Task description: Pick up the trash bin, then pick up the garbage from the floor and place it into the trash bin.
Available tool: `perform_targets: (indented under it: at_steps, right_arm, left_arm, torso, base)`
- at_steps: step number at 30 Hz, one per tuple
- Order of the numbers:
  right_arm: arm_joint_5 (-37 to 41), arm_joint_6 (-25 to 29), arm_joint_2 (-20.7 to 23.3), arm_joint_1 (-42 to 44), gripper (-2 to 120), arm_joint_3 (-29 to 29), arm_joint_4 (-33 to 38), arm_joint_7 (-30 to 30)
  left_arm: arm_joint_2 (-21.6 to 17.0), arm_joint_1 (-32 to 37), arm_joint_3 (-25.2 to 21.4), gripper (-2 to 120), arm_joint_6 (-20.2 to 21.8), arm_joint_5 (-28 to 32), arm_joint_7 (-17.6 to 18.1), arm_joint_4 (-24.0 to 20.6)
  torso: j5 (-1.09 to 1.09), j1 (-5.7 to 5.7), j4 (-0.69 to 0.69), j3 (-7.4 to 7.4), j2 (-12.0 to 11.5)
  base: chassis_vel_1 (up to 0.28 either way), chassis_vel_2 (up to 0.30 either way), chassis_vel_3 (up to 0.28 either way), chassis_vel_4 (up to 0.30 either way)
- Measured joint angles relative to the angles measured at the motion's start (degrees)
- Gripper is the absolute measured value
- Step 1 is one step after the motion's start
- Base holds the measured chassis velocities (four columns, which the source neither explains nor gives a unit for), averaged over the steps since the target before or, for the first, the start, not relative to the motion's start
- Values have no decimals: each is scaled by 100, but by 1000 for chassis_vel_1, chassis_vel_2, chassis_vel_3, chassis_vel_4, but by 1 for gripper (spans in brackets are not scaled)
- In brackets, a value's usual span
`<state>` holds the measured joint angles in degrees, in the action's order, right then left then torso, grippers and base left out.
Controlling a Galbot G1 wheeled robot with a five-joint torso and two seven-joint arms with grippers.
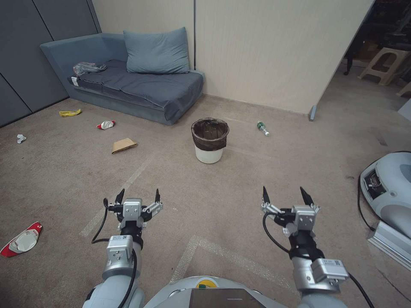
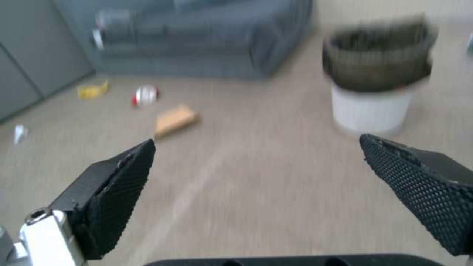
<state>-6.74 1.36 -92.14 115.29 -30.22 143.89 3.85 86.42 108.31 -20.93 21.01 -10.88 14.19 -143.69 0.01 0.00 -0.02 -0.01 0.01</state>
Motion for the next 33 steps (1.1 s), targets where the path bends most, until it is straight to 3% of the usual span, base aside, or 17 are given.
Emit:
perform_targets:
  at_steps: [19, 33]
  right_arm:
    - [-42, 111, -6, 5, 100, 3, -24, -85]
    - [-17, 148, -3, -12, 100, 7, -51, -81]
  left_arm:
    - [10, 84, 66, 100, 118, -212, 59, 2]
    - [10, 62, 66, 100, 91, -225, 34, 27]
  torso:
    - [-1, 0, 2, 1, 0]
    - [-1, 0, 1, 0, 0]
  base:
    - [-3, 3, 3, -3]
    - [-206, 197, 199, -191]
